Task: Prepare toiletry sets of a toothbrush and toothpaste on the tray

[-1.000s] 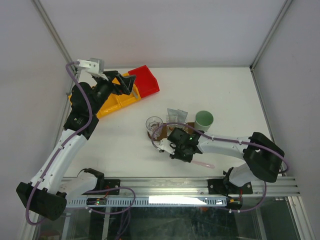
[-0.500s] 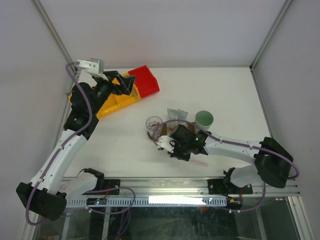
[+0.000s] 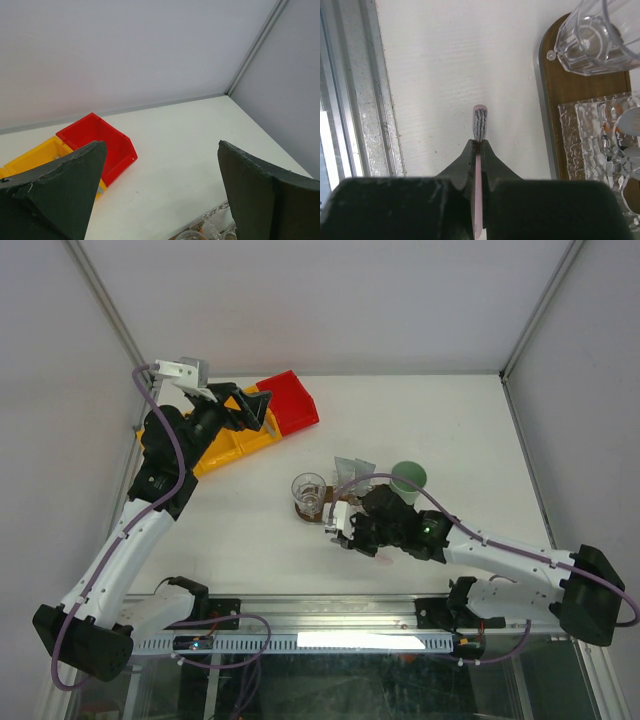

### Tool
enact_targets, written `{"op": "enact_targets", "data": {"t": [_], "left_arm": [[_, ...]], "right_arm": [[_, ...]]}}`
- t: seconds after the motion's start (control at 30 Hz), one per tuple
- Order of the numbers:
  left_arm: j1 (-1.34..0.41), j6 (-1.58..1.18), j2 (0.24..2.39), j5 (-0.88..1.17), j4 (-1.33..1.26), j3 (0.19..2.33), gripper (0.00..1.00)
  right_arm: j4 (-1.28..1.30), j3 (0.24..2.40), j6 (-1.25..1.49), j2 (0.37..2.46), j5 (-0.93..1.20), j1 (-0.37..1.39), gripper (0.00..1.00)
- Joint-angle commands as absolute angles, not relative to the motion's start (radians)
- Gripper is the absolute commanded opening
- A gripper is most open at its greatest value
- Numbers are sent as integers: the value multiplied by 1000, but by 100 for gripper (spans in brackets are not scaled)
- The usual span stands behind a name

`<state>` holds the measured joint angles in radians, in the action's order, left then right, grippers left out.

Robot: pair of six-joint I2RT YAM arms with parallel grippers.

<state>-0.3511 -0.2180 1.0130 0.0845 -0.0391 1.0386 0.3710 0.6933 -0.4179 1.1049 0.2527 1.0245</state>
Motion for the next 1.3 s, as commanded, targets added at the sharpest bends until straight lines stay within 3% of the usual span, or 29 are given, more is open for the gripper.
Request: {"op": "enact_targets", "data": {"t": [0.0,0.5,1.0,1.27], "left_arm": [[-339,-215,989,91,-86,1039,98],[-339,-212,986,91,-86,1039,98],[-339,-208,989,87,-87,1039,98],[-339,-203,992,84,-86,1040,98]], "right_arm": [[168,660,-375,1028,284,1022,0],[-212,601,-350,774,363,1015,0],[-646,456,-372,757,221,892,0],[-721,415,-339,765,281,763,0]]}}
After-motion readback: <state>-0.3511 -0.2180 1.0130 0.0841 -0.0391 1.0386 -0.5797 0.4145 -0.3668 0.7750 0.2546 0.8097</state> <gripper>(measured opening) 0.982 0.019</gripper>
